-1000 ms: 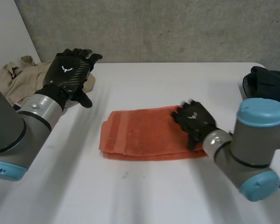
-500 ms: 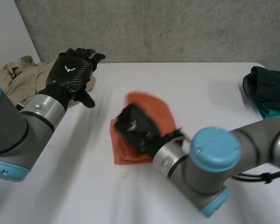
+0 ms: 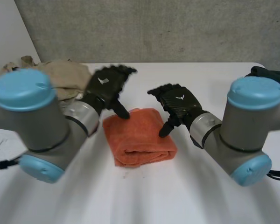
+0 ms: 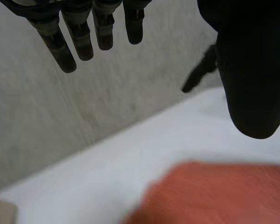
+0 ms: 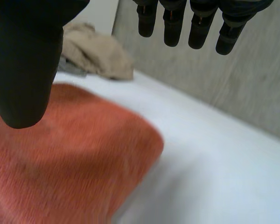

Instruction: Fold the laundry.

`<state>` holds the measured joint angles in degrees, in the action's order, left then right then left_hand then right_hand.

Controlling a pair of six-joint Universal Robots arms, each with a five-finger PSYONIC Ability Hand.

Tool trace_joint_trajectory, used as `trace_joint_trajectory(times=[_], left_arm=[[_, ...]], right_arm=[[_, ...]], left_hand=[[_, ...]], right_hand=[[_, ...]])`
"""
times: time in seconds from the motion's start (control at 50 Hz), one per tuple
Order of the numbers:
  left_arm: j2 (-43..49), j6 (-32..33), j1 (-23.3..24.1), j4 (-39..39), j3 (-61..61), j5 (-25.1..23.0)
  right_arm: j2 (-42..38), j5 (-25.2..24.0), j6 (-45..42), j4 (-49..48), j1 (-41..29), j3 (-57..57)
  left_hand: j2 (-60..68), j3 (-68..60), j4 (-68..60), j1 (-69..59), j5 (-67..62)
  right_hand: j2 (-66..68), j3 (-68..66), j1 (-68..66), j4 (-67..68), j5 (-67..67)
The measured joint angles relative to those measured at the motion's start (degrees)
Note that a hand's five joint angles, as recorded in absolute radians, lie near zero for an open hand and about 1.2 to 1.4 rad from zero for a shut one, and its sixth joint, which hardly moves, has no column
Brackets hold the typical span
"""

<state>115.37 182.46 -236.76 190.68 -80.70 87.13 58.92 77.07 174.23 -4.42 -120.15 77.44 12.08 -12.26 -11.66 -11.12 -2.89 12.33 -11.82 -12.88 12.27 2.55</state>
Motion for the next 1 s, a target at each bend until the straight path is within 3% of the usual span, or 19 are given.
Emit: trace_joint_trajectory(times=[0.18, 0.32, 0.46, 0.58, 0.64, 0.72, 0.86, 1.0], left_arm=[[11.82, 0.39, 4.24, -10.02, 5.15, 14.05], [15.34, 1.12, 4.02, -12.73, 4.87, 14.64], [11.68, 3.00, 1.09, -13.24, 5.85, 11.48], [4.84, 5.82, -1.70, -12.60, 7.81, 5.82], [1.66, 7.11, -2.42, -12.33, 9.53, 0.22], [-0.82, 7.84, -2.88, -12.79, 12.27, -10.67], [-1.29, 7.72, -3.22, -15.58, 14.72, -26.43], [-0.73, 7.56, -3.27, -16.84, 15.08, -31.33]], right_arm=[[-12.93, -1.73, -1.81, 12.59, 0.31, -13.51], [-16.16, -0.84, -7.77, 13.35, 0.18, -16.02], [-11.61, 3.68, -19.21, 11.41, -0.05, -13.64], [-4.71, 6.16, -25.53, 3.50, -1.04, -5.43], [-0.65, 6.32, -27.12, -2.75, -3.02, 1.57], [2.86, 5.71, -27.35, -10.07, -6.19, 10.82], [1.47, 3.41, -27.11, -15.67, -7.86, 17.29], [-3.97, 2.47, -27.58, -20.41, -7.76, 16.94]], left_hand=[[0.00, 0.00, 0.00, 0.00, 0.00], [0.00, 0.00, -0.01, 0.00, 0.00], [0.00, 0.00, 0.02, 0.02, 0.01], [0.00, 0.00, 0.02, 0.18, 0.01], [0.00, 0.00, 0.02, 0.18, 0.02], [0.00, 0.00, 0.02, 0.17, 0.01], [0.00, 0.00, 0.02, 0.17, 0.02], [0.00, 0.00, 0.02, 0.17, 0.02]], right_hand=[[0.00, 0.00, 0.00, 0.00, -0.01], [0.00, 0.00, 0.00, 0.00, 0.00], [0.00, 0.00, 0.00, 0.00, -0.01], [0.02, 0.00, 0.00, 0.00, -0.02], [0.02, 0.00, 0.00, 0.00, -0.02], [0.02, 0.00, 0.00, 0.00, -0.03], [0.02, 0.00, 0.00, 0.00, -0.02], [0.02, 0.00, 0.00, 0.00, -0.03]])
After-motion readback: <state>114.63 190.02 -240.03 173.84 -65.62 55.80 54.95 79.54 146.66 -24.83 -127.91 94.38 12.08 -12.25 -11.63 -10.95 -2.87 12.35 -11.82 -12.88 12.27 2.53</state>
